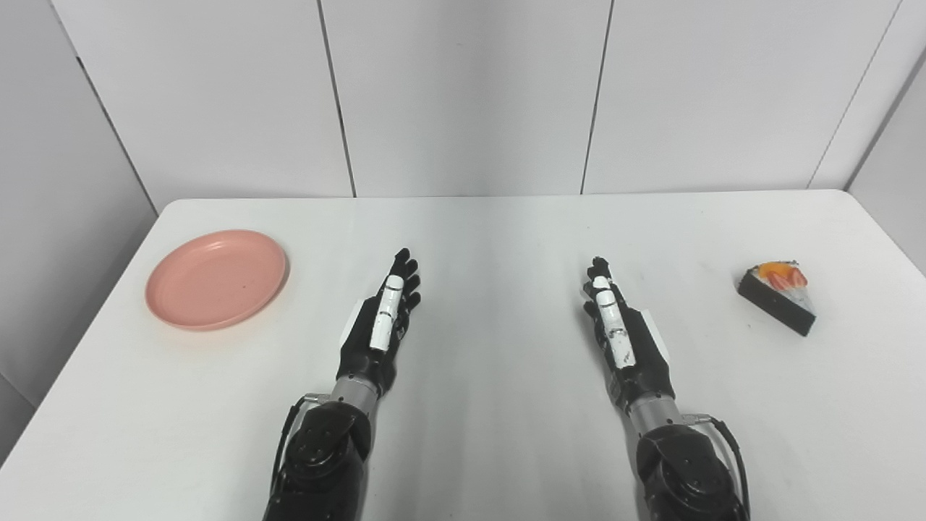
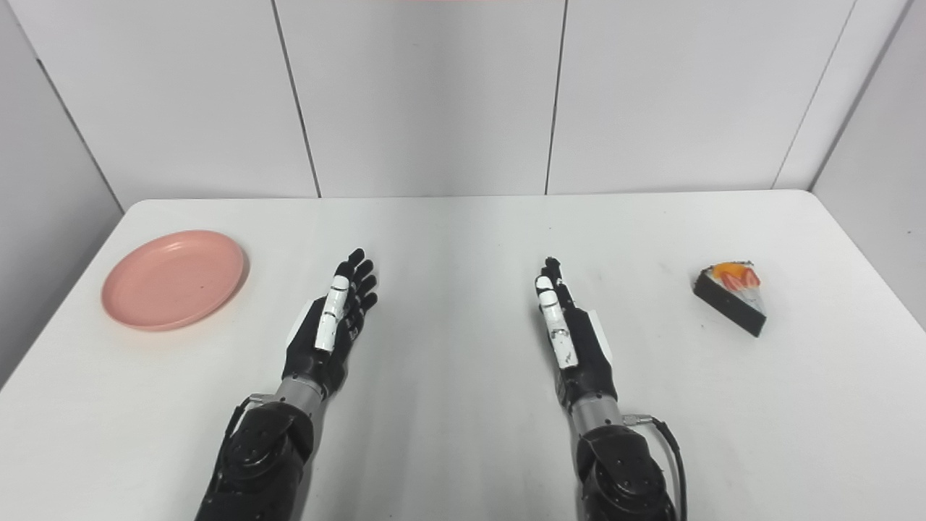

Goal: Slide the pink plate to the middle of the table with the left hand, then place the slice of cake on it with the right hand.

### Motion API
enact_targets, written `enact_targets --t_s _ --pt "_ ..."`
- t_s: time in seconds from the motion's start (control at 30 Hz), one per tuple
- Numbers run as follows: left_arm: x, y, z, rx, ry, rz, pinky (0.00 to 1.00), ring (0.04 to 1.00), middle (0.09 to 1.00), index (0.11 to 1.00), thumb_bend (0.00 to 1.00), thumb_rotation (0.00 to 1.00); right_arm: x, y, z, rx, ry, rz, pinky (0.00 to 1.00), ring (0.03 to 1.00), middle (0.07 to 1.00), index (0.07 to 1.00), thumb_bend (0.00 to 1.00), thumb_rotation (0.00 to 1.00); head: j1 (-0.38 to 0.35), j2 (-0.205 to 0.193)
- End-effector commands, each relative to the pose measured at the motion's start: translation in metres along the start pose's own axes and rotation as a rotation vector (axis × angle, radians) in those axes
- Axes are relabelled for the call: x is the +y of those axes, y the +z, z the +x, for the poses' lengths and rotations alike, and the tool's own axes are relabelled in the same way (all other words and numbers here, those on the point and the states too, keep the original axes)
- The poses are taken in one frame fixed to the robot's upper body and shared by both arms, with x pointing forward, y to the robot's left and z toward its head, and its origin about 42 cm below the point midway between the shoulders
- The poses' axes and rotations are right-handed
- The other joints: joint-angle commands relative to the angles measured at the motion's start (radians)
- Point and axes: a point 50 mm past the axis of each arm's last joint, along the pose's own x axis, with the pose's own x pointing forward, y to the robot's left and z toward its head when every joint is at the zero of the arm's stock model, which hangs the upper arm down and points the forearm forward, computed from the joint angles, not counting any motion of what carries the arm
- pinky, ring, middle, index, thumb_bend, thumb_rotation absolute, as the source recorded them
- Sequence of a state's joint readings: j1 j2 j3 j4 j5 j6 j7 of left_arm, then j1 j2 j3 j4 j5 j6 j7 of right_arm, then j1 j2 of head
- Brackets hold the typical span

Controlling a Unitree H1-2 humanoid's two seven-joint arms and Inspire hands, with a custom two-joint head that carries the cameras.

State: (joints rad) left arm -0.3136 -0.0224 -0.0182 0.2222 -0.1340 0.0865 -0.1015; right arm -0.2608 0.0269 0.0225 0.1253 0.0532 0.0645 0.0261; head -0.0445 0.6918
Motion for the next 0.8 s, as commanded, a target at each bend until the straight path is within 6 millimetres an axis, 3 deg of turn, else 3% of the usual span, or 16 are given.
enact_targets --t_s 0.0,0.77 --pt "-0.0051 0.0051 0.002 -0.007 -0.022 -0.009 1.0 1.0 1.0 1.0 0.63 1.0 0.0056 0.0207 0.0086 -0.089 0.016 0.0 1.0 0.985 0.998 1.0 0.51 0.97 0.001 0.001" --pt "-0.0051 0.0044 0.0017 -0.008 -0.028 -0.008 1.0 1.0 1.0 1.0 0.63 1.0 0.0061 0.0209 0.0086 -0.09 0.014 0.003 1.0 0.986 0.997 1.0 0.51 0.96 0.001 0.002"
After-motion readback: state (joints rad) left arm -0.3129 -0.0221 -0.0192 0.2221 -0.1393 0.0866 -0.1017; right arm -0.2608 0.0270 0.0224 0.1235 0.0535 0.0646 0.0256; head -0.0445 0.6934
